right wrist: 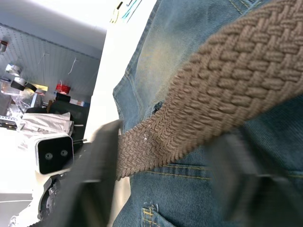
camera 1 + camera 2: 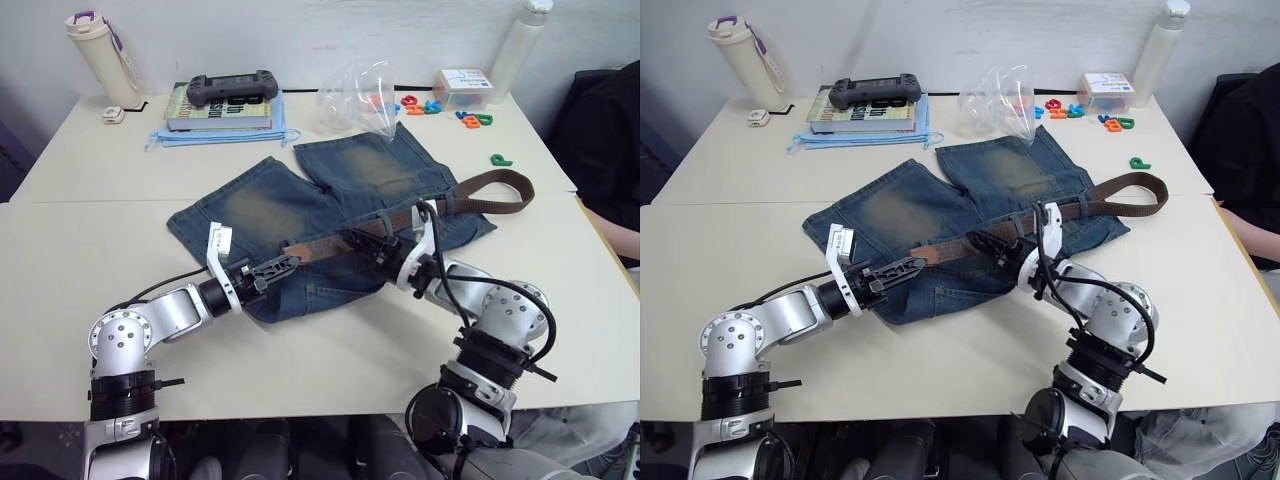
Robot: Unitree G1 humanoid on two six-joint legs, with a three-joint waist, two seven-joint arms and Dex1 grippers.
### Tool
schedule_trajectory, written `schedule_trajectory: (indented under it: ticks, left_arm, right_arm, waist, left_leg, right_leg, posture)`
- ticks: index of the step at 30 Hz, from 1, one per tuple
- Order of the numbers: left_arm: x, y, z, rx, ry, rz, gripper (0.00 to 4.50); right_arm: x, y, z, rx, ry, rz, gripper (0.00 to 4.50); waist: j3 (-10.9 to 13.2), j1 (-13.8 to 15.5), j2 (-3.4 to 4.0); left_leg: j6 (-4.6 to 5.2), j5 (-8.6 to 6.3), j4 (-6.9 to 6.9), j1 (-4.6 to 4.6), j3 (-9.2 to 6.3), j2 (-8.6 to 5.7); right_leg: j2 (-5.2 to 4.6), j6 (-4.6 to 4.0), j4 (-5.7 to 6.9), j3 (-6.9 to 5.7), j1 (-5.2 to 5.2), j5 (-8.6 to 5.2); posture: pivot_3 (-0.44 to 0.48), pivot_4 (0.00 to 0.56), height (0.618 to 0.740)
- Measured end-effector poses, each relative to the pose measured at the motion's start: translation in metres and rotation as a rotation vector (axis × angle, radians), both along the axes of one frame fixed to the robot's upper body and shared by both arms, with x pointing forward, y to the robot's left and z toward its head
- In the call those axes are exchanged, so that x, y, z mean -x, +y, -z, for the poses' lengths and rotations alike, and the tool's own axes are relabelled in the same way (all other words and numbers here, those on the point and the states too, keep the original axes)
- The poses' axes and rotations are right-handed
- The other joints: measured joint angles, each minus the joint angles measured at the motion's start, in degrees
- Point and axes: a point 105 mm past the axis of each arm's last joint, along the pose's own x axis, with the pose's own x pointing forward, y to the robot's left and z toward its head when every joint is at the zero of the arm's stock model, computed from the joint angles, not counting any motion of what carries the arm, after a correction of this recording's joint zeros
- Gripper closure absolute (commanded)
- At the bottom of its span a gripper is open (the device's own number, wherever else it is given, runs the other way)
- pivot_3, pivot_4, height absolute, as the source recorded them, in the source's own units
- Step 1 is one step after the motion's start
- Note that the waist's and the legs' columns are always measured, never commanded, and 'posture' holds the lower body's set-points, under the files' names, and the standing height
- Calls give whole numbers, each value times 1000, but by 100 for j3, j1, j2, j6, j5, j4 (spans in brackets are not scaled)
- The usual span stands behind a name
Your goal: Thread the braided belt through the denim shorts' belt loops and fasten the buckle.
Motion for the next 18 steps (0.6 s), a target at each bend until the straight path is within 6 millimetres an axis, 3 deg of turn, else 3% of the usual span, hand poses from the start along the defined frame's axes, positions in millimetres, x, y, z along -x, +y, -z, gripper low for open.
schedule_trajectory:
  ticks: [2, 3, 12, 13, 14, 18]
  left_arm:
    - [0, 0, 0, 2, -2, -4, 4500]
    - [-1, 1, -1, 4, -4, -6, 4500]
    - [-2, 2, -4, 12, -32, -20, 4500]
    - [-1, 3, -6, 6, -51, -22, 3662]
    - [-1, 4, -7, 5, -58, -24, 3648]
    - [1, 6, -7, -17, -83, -20, 2003]
  right_arm:
    - [0, 1, -1, 1, -6, 0, 4352]
    - [-1, 1, -2, 2, -8, 5, 4442]
    - [-3, 7, -3, -7, -18, 19, 4442]
    - [-4, 8, -3, -10, -17, 18, 4500]
    - [-4, 9, -4, -11, -20, 18, 4500]
    - [-5, 16, -3, -36, -7, 1, 4500]
  waist:
    - [0, 0, 0]
    - [0, 2, 0]
    - [0, -7, 1]
    - [0, -15, 1]
    - [2, -16, 2]
    - [2, -41, 3]
  left_leg:
    - [0, 0, -1, 0, 0, 0]
    - [0, 0, -1, 0, 0, 0]
    - [1, -1, -4, -1, 1, 0]
    - [1, -1, -5, -1, 1, 1]
    - [1, 0, -6, -1, 1, 1]
    - [1, -1, -6, -1, 0, 2]
  right_leg:
    - [0, 0, -1, 0, 0, 0]
    - [0, 0, -1, 0, 0, 0]
    - [0, -1, -4, 0, -1, 0]
    - [0, -1, -5, 1, -1, 0]
    - [0, -1, -4, 0, -1, -1]
    - [1, -2, -5, 0, -1, -1]
  posture:
    - [0, 150, 667]
    - [0, 150, 667]
    - [0, 150, 667]
    - [0, 150, 667]
    - [0, 150, 667]
    - [0, 150, 667]
